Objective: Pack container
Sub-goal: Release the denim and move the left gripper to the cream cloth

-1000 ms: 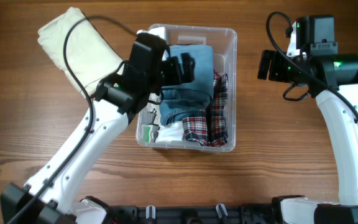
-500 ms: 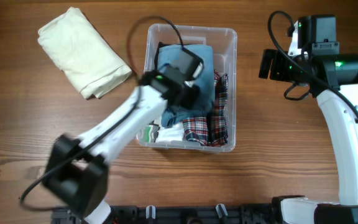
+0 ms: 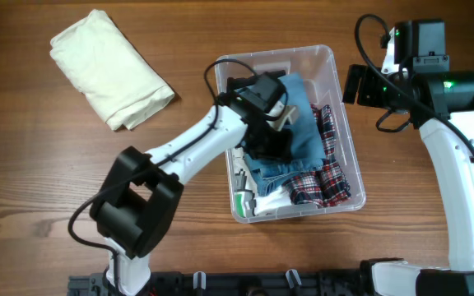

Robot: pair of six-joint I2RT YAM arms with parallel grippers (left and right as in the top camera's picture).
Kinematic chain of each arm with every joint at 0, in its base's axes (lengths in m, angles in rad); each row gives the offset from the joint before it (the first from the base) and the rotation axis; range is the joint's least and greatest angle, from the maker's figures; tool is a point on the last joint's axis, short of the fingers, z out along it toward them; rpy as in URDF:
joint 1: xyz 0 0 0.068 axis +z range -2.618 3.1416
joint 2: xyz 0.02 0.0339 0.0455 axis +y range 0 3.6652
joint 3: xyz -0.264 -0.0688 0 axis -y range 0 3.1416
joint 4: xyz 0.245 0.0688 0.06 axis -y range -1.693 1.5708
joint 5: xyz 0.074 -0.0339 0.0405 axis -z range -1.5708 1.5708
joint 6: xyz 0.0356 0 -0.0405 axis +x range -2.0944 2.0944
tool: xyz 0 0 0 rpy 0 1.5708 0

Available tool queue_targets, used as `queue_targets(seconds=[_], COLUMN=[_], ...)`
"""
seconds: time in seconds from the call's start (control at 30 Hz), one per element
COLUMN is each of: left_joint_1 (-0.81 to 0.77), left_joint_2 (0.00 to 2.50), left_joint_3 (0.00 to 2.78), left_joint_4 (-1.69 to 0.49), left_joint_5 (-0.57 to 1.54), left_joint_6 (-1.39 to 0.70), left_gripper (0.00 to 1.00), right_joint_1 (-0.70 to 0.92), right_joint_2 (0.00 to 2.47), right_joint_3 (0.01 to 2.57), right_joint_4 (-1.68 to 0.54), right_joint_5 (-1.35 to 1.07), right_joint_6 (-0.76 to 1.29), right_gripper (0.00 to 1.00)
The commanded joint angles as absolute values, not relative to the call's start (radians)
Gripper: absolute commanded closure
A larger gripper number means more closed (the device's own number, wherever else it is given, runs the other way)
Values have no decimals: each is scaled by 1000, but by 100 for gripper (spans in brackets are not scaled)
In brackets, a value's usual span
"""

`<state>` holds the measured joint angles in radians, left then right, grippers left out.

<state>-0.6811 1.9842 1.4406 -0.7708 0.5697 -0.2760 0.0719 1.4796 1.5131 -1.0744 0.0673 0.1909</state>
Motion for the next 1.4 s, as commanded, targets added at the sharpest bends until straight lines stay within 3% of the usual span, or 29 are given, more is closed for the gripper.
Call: queue_targets(seconds=[0.0, 0.2, 0.37, 0.47, 0.57, 0.73, 0.83, 1.1, 1.37], left_joint_1=[-606, -595, -579, -459, -187, 280, 443, 470, 391], left_joint_2=[1994, 1657, 1333, 1214, 1222, 1370, 1539, 1970, 2126], left_joint_3=[1351, 1351, 1351, 1350, 1350, 1350, 1350, 1399, 1410], left_joint_4=[-828, -831, -832, -866, -938, -839, -712, -464, -347], left_joint_5=[356, 195, -15, -36, -22, 246, 406, 498, 497], left_joint_6=[-265, -239, -240, -241, -247, -239, -247, -334, -442], left_gripper=[79, 53, 0, 0, 0, 0, 0, 0, 0], right_joint_1=[68, 68, 68, 68, 60, -89, -104, -102, -102], right_joint_2=[1486, 1486, 1486, 1486, 1481, 1460, 1461, 1462, 1462], right_joint_3=[1512, 1512, 1512, 1512, 1513, 1512, 1512, 1512, 1512], right_joint_4=[-1075, -1075, -1074, -1074, -1068, -1074, -1096, -1126, -1127], right_joint_5=[51, 51, 51, 51, 51, -80, -92, -92, -92], right_joint_6=[209, 209, 209, 210, 217, 236, 227, 208, 191], right_gripper=[0, 0, 0, 0, 0, 0, 0, 0, 0])
